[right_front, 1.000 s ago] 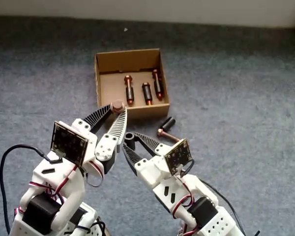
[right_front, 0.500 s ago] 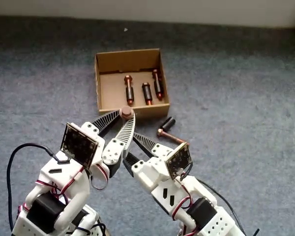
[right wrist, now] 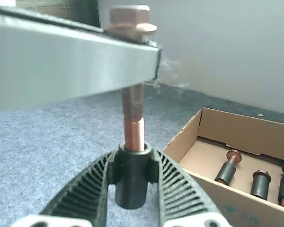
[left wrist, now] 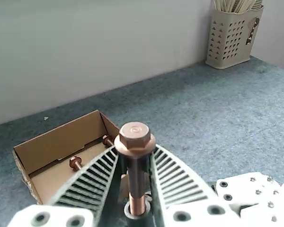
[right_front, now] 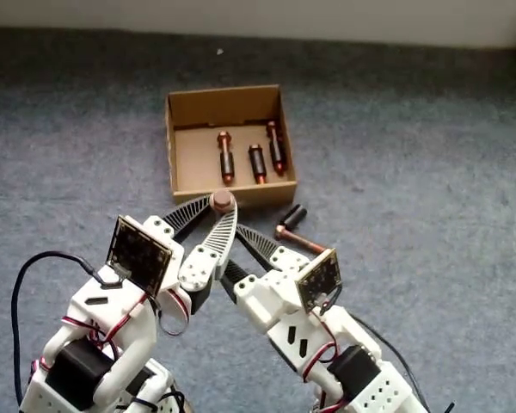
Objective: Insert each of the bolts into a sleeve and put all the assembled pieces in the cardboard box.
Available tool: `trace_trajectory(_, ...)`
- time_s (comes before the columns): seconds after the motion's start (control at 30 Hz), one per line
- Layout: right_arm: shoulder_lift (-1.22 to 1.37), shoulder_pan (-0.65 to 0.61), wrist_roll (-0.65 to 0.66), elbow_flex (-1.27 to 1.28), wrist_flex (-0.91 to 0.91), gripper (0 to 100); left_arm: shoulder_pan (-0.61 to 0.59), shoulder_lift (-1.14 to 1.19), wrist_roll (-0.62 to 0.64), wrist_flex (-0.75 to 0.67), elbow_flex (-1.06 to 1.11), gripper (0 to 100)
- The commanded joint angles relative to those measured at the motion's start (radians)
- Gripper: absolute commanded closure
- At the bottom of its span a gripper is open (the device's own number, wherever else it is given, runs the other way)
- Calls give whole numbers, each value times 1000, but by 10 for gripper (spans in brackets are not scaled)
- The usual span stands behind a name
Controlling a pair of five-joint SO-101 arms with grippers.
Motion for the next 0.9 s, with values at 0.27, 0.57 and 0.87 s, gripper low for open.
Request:
trace_trajectory(0.27, -27, 24, 11, 124, -38, 995, -15, -2, 3, 6, 61, 835)
trace_trajectory(0.57, -27, 24, 11, 124, -38, 995, -131, -1, 5, 3, 65, 817)
trace_trajectory(0.87, -25, 77, 8, 124, -31, 995, -240, -1, 6, 5, 68, 769)
